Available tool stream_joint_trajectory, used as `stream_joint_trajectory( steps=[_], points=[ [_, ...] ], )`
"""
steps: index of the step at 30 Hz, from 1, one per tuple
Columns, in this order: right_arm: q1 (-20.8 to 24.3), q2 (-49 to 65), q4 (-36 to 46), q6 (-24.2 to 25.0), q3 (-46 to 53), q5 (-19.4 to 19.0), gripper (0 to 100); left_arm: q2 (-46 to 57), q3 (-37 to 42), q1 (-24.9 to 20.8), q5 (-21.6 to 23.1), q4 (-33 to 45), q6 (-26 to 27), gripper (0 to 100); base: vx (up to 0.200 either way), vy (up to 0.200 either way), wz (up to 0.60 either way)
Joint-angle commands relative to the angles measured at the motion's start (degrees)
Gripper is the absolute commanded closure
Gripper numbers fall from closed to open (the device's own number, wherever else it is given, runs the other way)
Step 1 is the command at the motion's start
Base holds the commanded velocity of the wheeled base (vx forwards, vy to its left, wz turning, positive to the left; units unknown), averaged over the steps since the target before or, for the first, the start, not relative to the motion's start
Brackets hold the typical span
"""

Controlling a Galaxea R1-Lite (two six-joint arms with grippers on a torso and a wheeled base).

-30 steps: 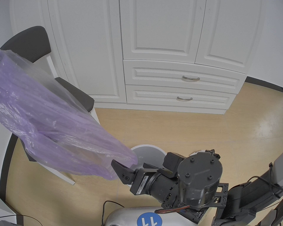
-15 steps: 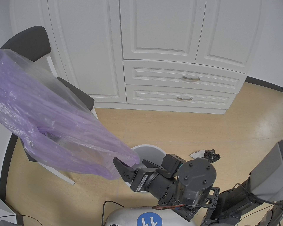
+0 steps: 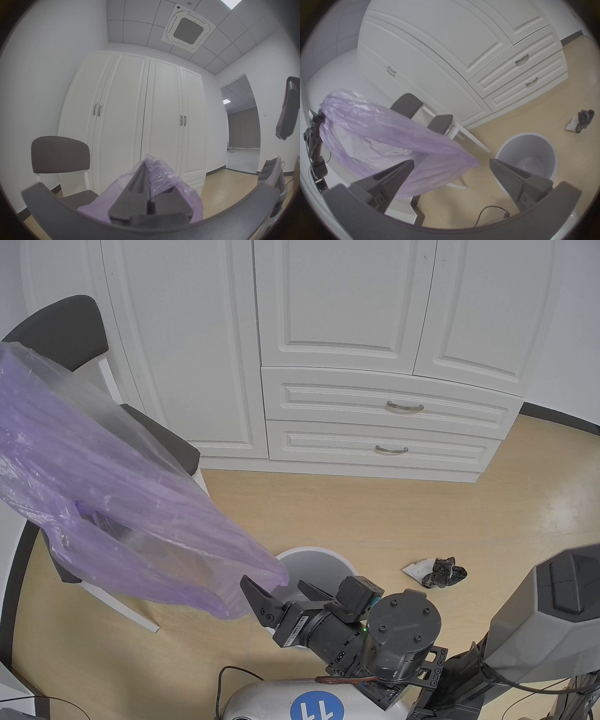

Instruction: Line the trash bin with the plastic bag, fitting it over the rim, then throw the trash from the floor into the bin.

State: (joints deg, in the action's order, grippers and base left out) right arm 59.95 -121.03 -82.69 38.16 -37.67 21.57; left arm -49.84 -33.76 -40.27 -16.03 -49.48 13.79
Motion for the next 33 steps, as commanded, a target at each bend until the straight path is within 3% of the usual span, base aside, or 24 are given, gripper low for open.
stream_joint_trajectory(
  steps=[1,11,16,33],
  points=[
    [0.0,-3.6,-5.6,0.0,1.0,-1.0,0,0.1,-0.1,0.0,0.0,0.0,0.0,100,0.0,0.0,0.0],
    [0.1,-9.7,-7.3,0.5,0.4,-2.3,0,0.1,-0.3,-0.2,0.0,-0.1,-0.3,100,0.0,0.0,0.0],
    [0.1,-8.8,-7.3,0.3,0.3,-2.3,0,0.6,-0.4,-2.4,0.0,0.0,-0.3,100,0.0,0.0,0.0],
    [-0.2,-2.3,-7.3,-3.0,0.8,-2.2,0,0.7,-0.2,-2.5,0.0,0.0,-0.3,100,0.0,0.0,0.0]
  ],
)
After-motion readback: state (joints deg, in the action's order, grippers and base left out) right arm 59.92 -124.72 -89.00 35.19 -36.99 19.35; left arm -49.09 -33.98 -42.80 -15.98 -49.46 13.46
